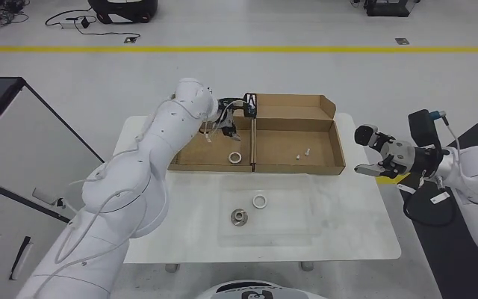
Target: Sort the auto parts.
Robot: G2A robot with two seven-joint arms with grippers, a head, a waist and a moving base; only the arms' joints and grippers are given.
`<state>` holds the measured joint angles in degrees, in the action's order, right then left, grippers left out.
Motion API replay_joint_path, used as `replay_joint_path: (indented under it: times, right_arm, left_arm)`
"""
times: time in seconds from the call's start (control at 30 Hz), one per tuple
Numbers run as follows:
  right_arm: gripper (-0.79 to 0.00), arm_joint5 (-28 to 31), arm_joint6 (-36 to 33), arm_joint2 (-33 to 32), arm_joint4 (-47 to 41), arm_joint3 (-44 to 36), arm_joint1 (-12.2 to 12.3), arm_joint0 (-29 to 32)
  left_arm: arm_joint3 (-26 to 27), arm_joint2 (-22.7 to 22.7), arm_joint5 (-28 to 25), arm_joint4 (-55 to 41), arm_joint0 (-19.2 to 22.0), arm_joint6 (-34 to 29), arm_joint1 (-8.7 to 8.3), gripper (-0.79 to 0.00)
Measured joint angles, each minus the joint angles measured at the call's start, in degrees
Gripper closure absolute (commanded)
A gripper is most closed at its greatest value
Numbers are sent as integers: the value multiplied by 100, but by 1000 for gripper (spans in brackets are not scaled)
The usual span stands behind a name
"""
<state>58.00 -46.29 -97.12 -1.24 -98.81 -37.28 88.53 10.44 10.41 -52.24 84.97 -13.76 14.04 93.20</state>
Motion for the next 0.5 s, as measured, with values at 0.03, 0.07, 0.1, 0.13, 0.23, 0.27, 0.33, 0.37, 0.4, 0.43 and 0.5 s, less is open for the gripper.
replay_joint_path:
  times: [0.03, 0.07, 0.1, 0.13, 0.23, 0.27, 0.33, 0.37, 0.4, 0.43, 0.5]
  right_arm:
    - [-785, 0, 0, 0, 0, 0, 0, 0]
    - [-785, 0, 0, 0, 0, 0, 0, 0]
    - [-785, 0, 0, 0, 0, 0, 0, 0]
    - [-785, 0, 0, 0, 0, 0, 0, 0]
    - [-785, 0, 0, 0, 0, 0, 0, 0]
    - [-785, 0, 0, 0, 0, 0, 0, 0]
    - [-785, 0, 0, 0, 0, 0, 0, 0]
    - [-785, 0, 0, 0, 0, 0, 0, 0]
    - [-785, 0, 0, 0, 0, 0, 0, 0]
    - [-785, 0, 0, 0, 0, 0, 0, 0]
    - [-785, 0, 0, 0, 0, 0, 0, 0]
  left_arm:
    - [22, -38, -17, 123, 12, 338, -56, -785]
    - [46, -59, -33, 225, 21, 582, -98, -785]
    - [78, -68, -48, 336, 28, 816, -139, -785]
    - [123, -70, -65, 505, 38, 1094, -191, -785]
    - [257, -68, -98, 864, 60, 1723, -312, -785]
    - [301, -67, -98, 953, 66, 1911, -347, -785]
    - [407, -67, -92, 1200, 81, 2308, -432, -785]
    - [459, -67, -101, 1321, 84, 2454, -465, -785]
    - [510, -67, -124, 1453, 88, 2582, -498, -785]
    - [588, -67, -141, 1635, 97, 2726, -541, -785]
    - [717, -67, -110, 1838, 101, 2996, -604, -785]
